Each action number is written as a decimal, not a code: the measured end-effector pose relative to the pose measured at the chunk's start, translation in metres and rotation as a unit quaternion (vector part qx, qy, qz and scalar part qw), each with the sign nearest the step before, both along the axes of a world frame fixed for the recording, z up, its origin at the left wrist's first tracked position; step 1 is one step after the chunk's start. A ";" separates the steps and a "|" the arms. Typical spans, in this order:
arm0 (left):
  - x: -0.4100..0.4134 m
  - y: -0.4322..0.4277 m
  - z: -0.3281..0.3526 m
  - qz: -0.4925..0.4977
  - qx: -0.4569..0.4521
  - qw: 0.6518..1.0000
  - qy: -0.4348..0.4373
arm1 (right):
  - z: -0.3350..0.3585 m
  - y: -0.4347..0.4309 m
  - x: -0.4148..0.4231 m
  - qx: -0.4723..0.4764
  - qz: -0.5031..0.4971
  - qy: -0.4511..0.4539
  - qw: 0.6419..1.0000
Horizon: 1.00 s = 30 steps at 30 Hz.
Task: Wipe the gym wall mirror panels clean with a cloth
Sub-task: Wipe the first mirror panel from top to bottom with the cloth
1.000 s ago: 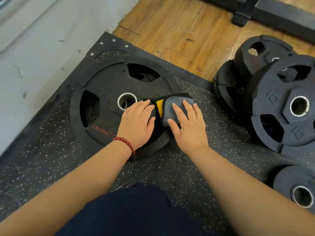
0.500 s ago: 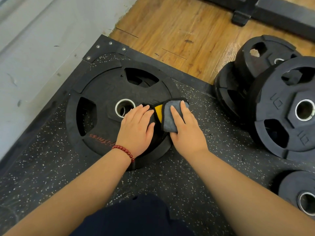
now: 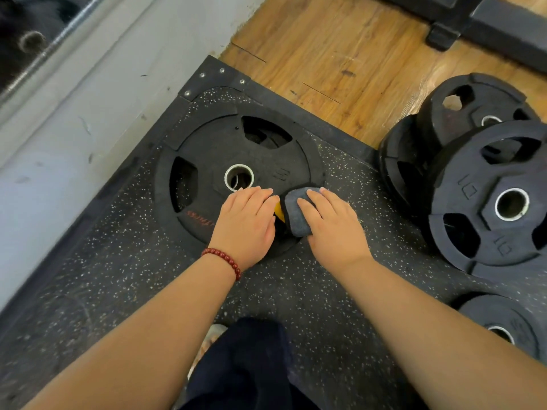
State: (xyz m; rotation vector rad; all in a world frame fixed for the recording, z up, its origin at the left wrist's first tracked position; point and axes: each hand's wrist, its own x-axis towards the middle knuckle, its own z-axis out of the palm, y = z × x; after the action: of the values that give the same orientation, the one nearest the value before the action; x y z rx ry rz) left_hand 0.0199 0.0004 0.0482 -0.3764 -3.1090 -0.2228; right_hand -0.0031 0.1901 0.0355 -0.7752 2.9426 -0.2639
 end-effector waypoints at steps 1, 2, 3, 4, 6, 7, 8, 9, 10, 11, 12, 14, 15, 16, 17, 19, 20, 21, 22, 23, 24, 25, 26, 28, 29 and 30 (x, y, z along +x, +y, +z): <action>0.004 0.002 0.010 0.006 0.001 1.000 -0.002 | 0.012 0.000 0.002 -0.006 0.005 -0.001 1.000; 0.008 0.003 0.022 0.011 0.002 1.000 -0.003 | 0.025 0.001 0.004 -0.010 0.009 -0.004 1.000; 0.012 0.005 0.035 0.016 0.003 1.000 -0.004 | 0.039 0.002 0.006 -0.011 0.013 -0.008 1.000; 0.016 0.006 0.049 0.021 0.003 1.000 -0.007 | 0.054 0.003 0.009 -0.010 0.015 -0.014 1.000; 0.025 0.007 0.082 0.029 0.004 1.000 -0.011 | 0.084 0.006 0.016 -0.008 0.020 -0.032 0.999; 0.029 0.008 0.100 0.033 0.003 0.999 -0.011 | 0.100 0.008 0.020 -0.007 0.022 -0.043 0.999; 0.033 0.008 0.118 0.038 0.001 0.999 -0.011 | 0.116 0.009 0.024 -0.008 0.024 -0.051 0.998; 0.038 0.008 0.137 0.042 -0.001 0.999 -0.009 | 0.133 0.010 0.028 -0.011 0.026 -0.055 0.998; 0.043 0.008 0.156 0.047 -0.001 0.999 -0.007 | 0.151 0.011 0.032 -0.013 0.028 -0.055 0.998; 0.047 0.007 0.175 0.051 0.001 0.999 -0.004 | 0.169 0.011 0.036 -0.012 0.031 -0.052 0.998; 0.052 0.007 0.194 0.054 0.004 0.999 -0.003 | 0.188 0.011 0.040 -0.010 0.033 -0.048 0.998; 0.062 0.007 0.233 0.060 0.006 0.998 -0.001 | 0.226 0.011 0.047 -0.012 0.043 -0.043 0.998; 0.067 0.007 0.252 0.062 0.007 0.998 0.002 | 0.245 0.010 0.050 -0.015 0.047 -0.037 0.998; 0.072 0.007 0.271 0.065 0.010 0.998 0.006 | 0.264 0.008 0.053 -0.018 0.050 -0.032 0.998; 0.077 0.007 0.290 0.068 0.012 0.998 0.010 | 0.284 0.007 0.056 -0.022 0.053 -0.029 0.998; 0.085 0.007 0.328 0.076 0.015 0.997 0.017 | 0.322 0.002 0.060 -0.028 0.065 -0.023 0.997; 0.088 0.006 0.347 0.080 0.015 0.996 0.020 | 0.340 -0.001 0.062 -0.026 0.071 -0.018 0.997; 0.090 0.005 0.366 0.085 0.013 0.996 0.023 | 0.358 -0.005 0.063 -0.022 0.077 -0.016 0.997; 0.093 0.003 0.384 0.091 0.011 0.995 0.026 | 0.375 -0.009 0.064 -0.019 0.085 -0.014 0.996; 0.096 0.001 0.400 0.098 0.012 0.995 0.029 | 0.392 -0.013 0.065 -0.017 0.092 -0.015 0.995; 0.099 -0.002 0.415 0.106 0.015 0.994 0.031 | 0.409 -0.018 0.065 -0.019 0.099 -0.014 0.995; 0.101 -0.004 0.430 0.114 0.018 0.993 0.033 | 0.424 -0.022 0.067 -0.021 0.106 -0.012 0.994; 0.105 -0.006 0.445 0.120 0.018 0.992 0.035 | 0.437 -0.025 0.068 -0.021 0.113 -0.012 0.993; 0.116 -0.009 0.469 0.129 0.010 0.991 0.043 | 0.463 -0.030 0.071 -0.013 0.126 -0.012 0.992; 0.123 -0.011 0.479 0.134 0.006 0.990 0.047 | 0.476 -0.032 0.074 -0.009 0.137 -0.013 0.990; 0.131 -0.012 0.488 0.141 0.002 0.989 0.049 | 0.489 -0.034 0.077 -0.011 0.152 -0.015 0.988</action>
State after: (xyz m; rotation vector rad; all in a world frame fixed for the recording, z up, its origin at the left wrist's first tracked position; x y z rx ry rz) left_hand 0.1506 -0.0112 0.5365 0.0531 -3.0151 -0.2004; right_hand 0.0744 0.1561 0.5243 -1.1930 2.7437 -0.2812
